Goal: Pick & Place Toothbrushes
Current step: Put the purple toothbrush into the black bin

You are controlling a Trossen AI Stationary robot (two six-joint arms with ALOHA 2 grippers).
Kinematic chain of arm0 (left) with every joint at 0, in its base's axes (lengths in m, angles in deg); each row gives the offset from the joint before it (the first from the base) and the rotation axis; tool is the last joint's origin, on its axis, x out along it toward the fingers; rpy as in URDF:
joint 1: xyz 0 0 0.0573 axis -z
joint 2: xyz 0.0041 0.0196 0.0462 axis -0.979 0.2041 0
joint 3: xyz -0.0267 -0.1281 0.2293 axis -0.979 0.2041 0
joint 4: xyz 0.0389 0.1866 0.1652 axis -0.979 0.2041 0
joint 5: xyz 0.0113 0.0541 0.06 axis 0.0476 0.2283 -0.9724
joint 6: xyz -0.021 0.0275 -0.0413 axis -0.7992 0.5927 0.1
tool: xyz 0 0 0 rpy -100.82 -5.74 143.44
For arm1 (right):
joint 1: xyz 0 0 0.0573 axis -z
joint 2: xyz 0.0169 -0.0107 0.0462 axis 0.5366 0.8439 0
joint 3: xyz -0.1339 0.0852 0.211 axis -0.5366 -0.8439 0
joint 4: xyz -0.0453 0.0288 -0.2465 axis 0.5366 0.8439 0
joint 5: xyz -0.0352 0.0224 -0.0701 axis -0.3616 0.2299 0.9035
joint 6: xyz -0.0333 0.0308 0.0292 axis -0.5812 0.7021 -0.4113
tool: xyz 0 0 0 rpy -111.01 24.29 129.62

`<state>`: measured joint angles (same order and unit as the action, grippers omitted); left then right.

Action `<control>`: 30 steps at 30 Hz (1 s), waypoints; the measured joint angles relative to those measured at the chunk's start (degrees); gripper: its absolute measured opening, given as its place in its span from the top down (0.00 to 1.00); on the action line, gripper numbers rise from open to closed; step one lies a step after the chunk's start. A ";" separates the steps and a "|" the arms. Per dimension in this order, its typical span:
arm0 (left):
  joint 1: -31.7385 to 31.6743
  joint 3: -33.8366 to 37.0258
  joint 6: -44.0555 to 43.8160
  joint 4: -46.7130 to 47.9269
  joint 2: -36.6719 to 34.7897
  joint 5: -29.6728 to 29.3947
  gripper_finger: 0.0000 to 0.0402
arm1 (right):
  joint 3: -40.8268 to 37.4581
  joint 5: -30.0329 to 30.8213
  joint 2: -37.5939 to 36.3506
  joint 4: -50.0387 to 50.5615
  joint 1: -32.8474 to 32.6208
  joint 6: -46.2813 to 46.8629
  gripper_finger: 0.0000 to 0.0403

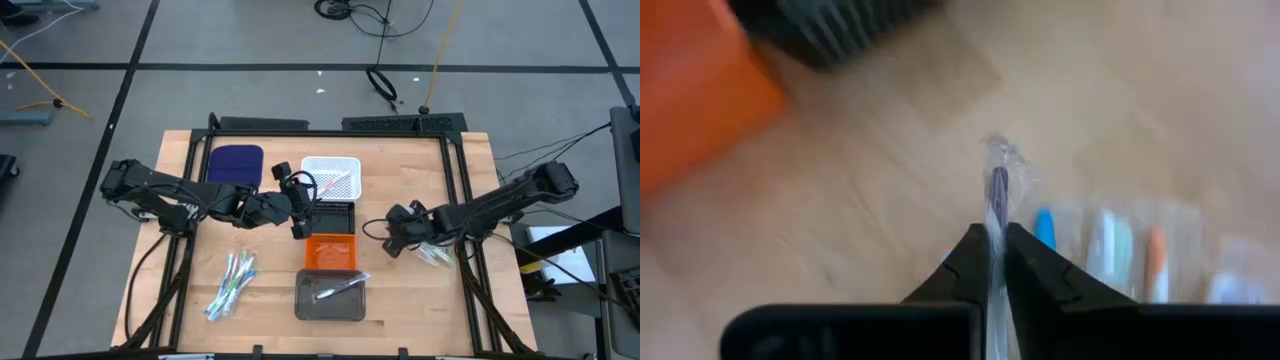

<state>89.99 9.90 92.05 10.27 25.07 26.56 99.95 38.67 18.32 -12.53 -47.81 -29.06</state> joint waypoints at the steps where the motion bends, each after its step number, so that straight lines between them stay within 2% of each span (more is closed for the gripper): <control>1: -0.01 0.00 -0.26 -0.02 0.00 0.00 0.61 | 0.00 0.45 -1.07 -0.93 -0.04 -1.12 0.97; 7: -0.02 0.00 -1.46 -0.07 0.00 1.07 0.61 | 0.00 1.98 -7.96 -11.14 -0.13 -11.93 0.97; 14: -0.13 0.00 -3.91 -0.58 0.00 5.94 0.61 | 0.00 2.20 -12.70 -29.83 -0.13 -28.85 0.97; 23: -0.19 3.28 -3.61 -10.61 0.07 12.16 0.61 | 0.02 3.12 -11.75 -53.56 -0.13 -47.10 0.97; 30: -0.62 7.95 -2.51 -24.04 0.74 17.55 0.61 | 0.03 2.92 -8.02 -68.92 -0.13 -55.10 0.97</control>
<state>89.37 17.85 89.54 -13.77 25.81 44.11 99.98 41.59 10.30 -81.45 -47.93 -84.16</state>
